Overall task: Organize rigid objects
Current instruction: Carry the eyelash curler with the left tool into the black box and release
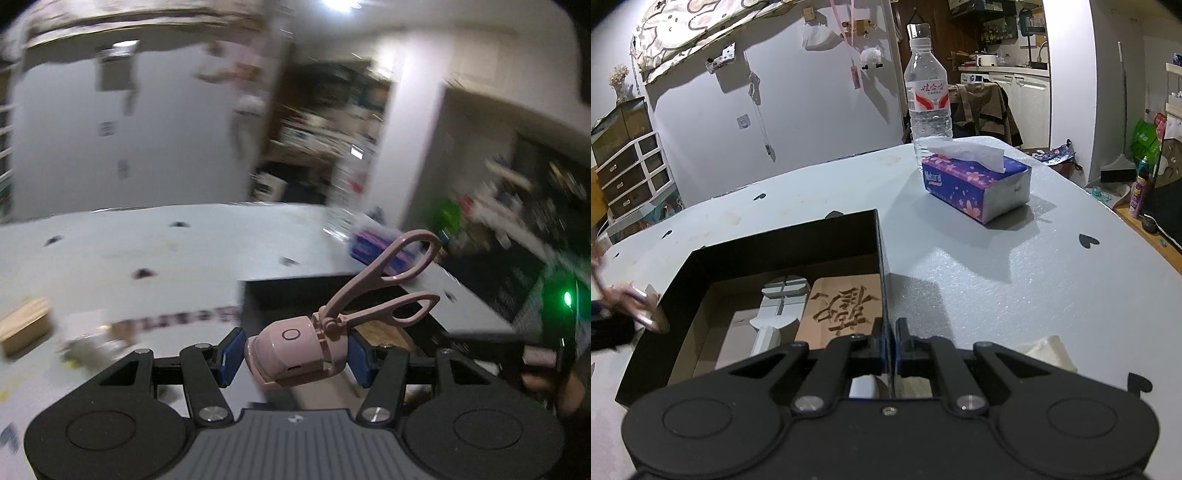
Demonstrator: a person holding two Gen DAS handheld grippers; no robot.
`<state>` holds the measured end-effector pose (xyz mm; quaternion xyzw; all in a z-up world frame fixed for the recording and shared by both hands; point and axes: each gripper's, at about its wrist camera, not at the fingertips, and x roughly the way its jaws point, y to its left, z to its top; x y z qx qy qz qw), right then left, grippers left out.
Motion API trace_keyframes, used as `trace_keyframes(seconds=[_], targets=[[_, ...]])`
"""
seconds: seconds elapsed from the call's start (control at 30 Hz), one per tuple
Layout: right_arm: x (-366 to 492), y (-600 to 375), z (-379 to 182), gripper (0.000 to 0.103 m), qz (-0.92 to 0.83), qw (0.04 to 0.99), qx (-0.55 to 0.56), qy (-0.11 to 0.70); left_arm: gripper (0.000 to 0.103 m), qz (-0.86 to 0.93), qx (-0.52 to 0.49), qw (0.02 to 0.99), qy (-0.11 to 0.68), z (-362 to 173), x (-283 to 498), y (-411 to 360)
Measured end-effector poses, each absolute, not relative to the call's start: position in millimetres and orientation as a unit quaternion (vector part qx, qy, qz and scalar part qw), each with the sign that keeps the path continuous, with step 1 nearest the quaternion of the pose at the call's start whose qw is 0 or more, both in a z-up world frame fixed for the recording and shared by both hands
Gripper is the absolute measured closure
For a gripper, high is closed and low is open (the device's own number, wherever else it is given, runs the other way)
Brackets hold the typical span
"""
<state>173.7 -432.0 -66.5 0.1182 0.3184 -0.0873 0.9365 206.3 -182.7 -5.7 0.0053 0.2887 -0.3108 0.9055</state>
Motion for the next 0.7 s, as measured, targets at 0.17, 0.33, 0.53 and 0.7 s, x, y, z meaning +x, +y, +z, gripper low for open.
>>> trace_keyframes(seconds=[0.17, 0.33, 0.53, 0.7], targets=[[173, -435, -67, 0.097, -0.082, 0.937, 0.125, 0.316, 0.045, -0.331, 0.058, 0.886, 0.321, -20, 215, -223], [172, -436, -68, 0.096, -0.079, 0.937, 0.131, 0.314, 0.045, -0.315, 0.089, 0.870, 0.368, -32, 226, -240], [172, -438, -68, 0.096, -0.076, 0.937, 0.135, 0.313, 0.045, -0.316, 0.110, 0.864, 0.378, -31, 223, -242], [172, -439, -69, 0.096, -0.075, 0.937, 0.136, 0.313, 0.038, -0.325, 0.107, 0.857, 0.384, -26, 218, -240]])
